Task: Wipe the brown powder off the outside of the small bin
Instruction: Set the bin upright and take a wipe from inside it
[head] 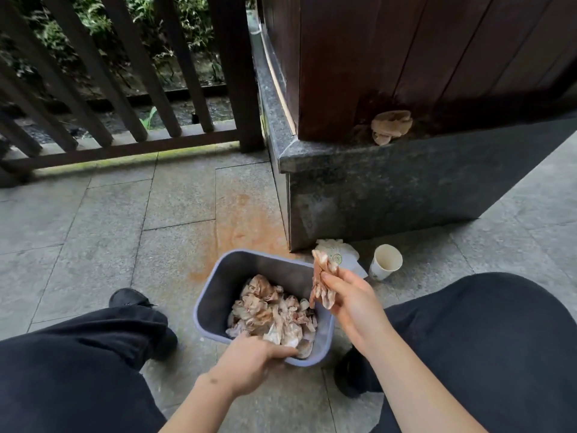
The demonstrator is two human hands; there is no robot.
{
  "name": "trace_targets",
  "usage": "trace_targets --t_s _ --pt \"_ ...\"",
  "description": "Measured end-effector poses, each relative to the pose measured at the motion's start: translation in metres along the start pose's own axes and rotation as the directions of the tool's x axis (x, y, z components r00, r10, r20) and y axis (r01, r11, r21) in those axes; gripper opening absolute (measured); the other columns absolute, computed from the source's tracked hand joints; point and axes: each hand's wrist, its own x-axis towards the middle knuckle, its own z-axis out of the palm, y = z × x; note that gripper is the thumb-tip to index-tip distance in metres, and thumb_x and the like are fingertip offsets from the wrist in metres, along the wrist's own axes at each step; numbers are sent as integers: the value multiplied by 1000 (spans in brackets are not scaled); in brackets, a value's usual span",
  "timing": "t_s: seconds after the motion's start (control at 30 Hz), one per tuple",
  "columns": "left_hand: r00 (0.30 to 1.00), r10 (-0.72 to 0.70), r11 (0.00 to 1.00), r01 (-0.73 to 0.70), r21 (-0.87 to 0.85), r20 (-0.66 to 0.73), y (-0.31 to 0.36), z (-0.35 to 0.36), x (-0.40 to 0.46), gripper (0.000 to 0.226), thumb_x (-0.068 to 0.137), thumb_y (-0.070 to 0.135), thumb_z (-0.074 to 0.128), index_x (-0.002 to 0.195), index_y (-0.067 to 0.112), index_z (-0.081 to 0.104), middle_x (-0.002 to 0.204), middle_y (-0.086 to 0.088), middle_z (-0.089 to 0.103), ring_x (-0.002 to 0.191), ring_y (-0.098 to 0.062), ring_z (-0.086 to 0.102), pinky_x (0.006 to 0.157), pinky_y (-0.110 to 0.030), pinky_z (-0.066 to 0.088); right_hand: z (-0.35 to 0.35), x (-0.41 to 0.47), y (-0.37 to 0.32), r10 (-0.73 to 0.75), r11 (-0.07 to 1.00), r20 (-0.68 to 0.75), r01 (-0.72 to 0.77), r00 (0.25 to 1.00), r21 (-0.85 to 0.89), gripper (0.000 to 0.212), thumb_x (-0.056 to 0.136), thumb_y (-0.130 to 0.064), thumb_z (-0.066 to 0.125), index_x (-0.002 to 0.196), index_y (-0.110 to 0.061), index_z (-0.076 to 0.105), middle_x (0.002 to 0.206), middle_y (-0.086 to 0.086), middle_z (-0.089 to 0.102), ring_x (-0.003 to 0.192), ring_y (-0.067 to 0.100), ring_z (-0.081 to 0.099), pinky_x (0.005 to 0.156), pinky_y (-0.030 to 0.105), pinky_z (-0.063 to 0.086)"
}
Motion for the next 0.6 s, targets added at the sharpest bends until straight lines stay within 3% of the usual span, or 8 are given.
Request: trace_targets --t_s 0.17,0.27,0.33,0.37,0.43,0.5,0.57,0.6 --pt "989 -138 983 144 110 -61 -26 -7 -14 39 99 40 47 131 62 49 118 25 65 115 -6 50 91 -28 29 7 -4 9 22 992 -26 -25 999 -123 19 94 -7 61 109 -15 70 102 5 77 95 17 74 74 27 57" --pt "971 -217 969 227 97 -101 -39 -11 -18 40 99 38 48 134 57 51 113 23 65 114 -9 50 97 -26 26 8 -5 13 37 986 -37 -42 999 -161 19 94 -8 61 111 -12 70 101 7 77 96 21 73 82 35 59" --pt "960 -265 961 271 60 -89 -39 -13 -19 52 98 35 52 144 54 38 113 20 65 111 -11 49 102 -26 25 10 -5 16 33 974 -45 -42 998 -223 19 93 -10 63 110 -14 71 100 6 77 98 23 73 91 42 58" --pt "954 -293 956 291 -36 -67 -36 -18 -19 61 96 34 56 148 53 30 117 18 64 111 -11 50 104 -26 26 10 -6 18 20 962 -44 -31 999 -273 17 93 -13 64 107 -18 72 98 4 77 97 21 73 91 42 57" --pt "927 -362 849 283 -446 -100 -19 -34 -17 64 92 31 64 145 53 34 118 14 66 111 -4 56 102 -27 39 13 -7 21 -20 924 -17 12 1000 -382 15 92 -17 66 103 -24 72 95 -4 77 93 13 73 85 36 59" --pt "843 -468 657 132 -742 -264 0 -52 -12 44 90 28 68 126 52 57 103 13 72 100 -1 65 90 -28 51 17 -8 23 -67 881 31 74 997 -467 13 92 -19 67 100 -28 72 92 -10 77 88 5 73 74 22 57" --pt "766 -546 510 -17 -860 -339 19 -68 -10 18 88 30 69 102 41 70 91 6 75 89 -9 71 80 -31 56 24 -8 25 -116 814 60 129 991 -567 10 90 -21 69 97 -28 72 88 -12 77 83 -1 71 67 14 52" --pt "762 -558 445 -58 -894 -327 27 -72 -10 10 87 30 69 95 35 72 89 3 75 86 -14 72 76 -32 58 29 -6 26 -130 777 78 151 988 -611 9 89 -21 70 96 -27 72 86 -11 77 81 -3 71 65 12 51"
